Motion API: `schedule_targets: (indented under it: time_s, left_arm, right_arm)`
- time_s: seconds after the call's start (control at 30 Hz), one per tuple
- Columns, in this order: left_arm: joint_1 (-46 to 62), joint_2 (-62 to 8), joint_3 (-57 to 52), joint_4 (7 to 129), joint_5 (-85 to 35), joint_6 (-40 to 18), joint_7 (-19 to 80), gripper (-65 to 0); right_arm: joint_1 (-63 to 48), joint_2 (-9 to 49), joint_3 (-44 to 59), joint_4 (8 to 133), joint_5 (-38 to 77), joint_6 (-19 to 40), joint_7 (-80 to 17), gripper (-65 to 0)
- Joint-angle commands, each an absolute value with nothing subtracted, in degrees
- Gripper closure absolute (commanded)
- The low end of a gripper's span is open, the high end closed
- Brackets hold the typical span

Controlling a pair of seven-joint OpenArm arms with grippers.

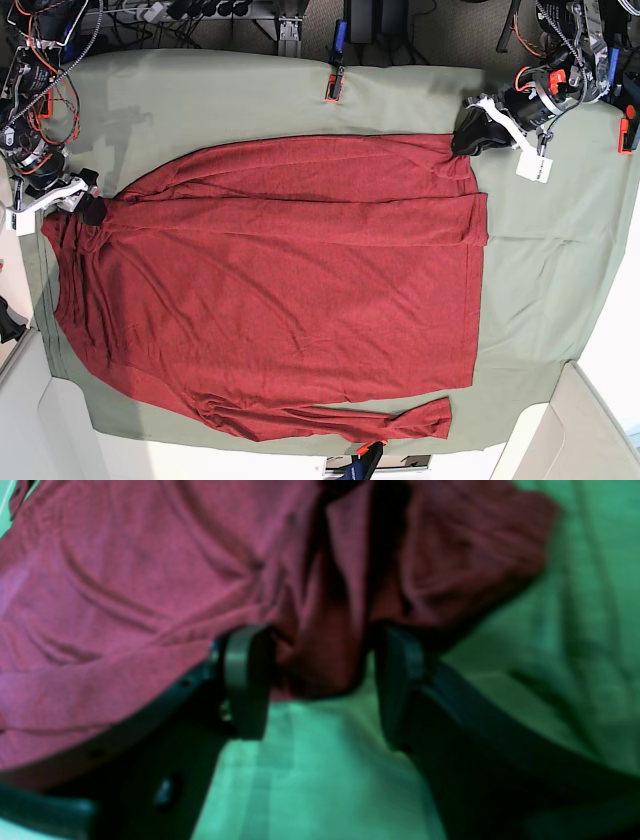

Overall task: Fold the T-shirt properly
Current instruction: 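Release the shirt and regrasp the shoulder edge with both grippers, then pull the gripped edge further toward the hem, then open both grippers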

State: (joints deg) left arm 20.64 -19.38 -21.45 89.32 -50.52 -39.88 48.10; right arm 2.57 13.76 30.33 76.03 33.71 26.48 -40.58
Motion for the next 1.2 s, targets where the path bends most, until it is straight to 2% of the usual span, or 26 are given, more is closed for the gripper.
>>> schedule_targets:
  time_s: [0.0, 0.03, 0.13, 0.17, 0.33, 0.53, 0.73, 0.97, 1.17]
  left_arm:
    - [20.64, -20.18, -21.80, 90.74, -50.78, -40.00, 48.10, 0.0]
    - [20.64, -20.18, -21.80, 91.33, -50.78, -40.00, 48.27, 0.0]
    - [20.67, -20.23, -21.80, 93.10, -50.78, -40.00, 49.63, 0.0]
    - [20.71, -20.25, -21.85, 93.65, -50.83, -40.00, 50.30, 0.0]
    - [22.79, -22.85, -22.26, 97.93, -55.09, -40.00, 53.06, 0.0]
    - [28.58, -24.86, -28.75, 106.21, -57.30, -40.00, 53.17, 0.0]
    - [29.47, -24.93, -32.08, 107.28, -59.31, -40.00, 52.21, 0.0]
    - [23.83, -24.97, -30.22, 106.30, -54.26, -40.00, 51.07, 0.0]
    - [17.50, -27.66, -30.00, 99.94, -54.17, -40.00, 50.46, 0.0]
  right_arm:
    - [3.31, 14.15, 30.26, 76.82, 33.43, 26.76, -40.07, -29.0]
    - [3.31, 13.96, 30.24, 76.82, 33.15, 26.76, -40.10, -23.5]
    - [3.29, 14.00, 30.26, 76.82, 32.91, 26.76, -40.10, -1.7]
    - [3.29, 14.13, 30.26, 76.82, 32.93, 26.81, -40.18, 0.0]
    - [2.90, 14.57, 31.86, 78.28, 33.01, 27.14, -44.23, 0.0]
    - [-1.69, 14.61, 36.93, 86.06, 35.14, 28.16, -44.86, 0.0]
    - [-2.17, 14.44, 37.01, 86.67, 35.11, 28.32, -43.55, 0.0]
    - [3.57, 14.44, 36.99, 84.86, 33.36, 28.27, -43.53, 0.0]
    - [10.37, 14.44, 35.77, 77.03, 31.88, 28.27, -43.51, 0.0]
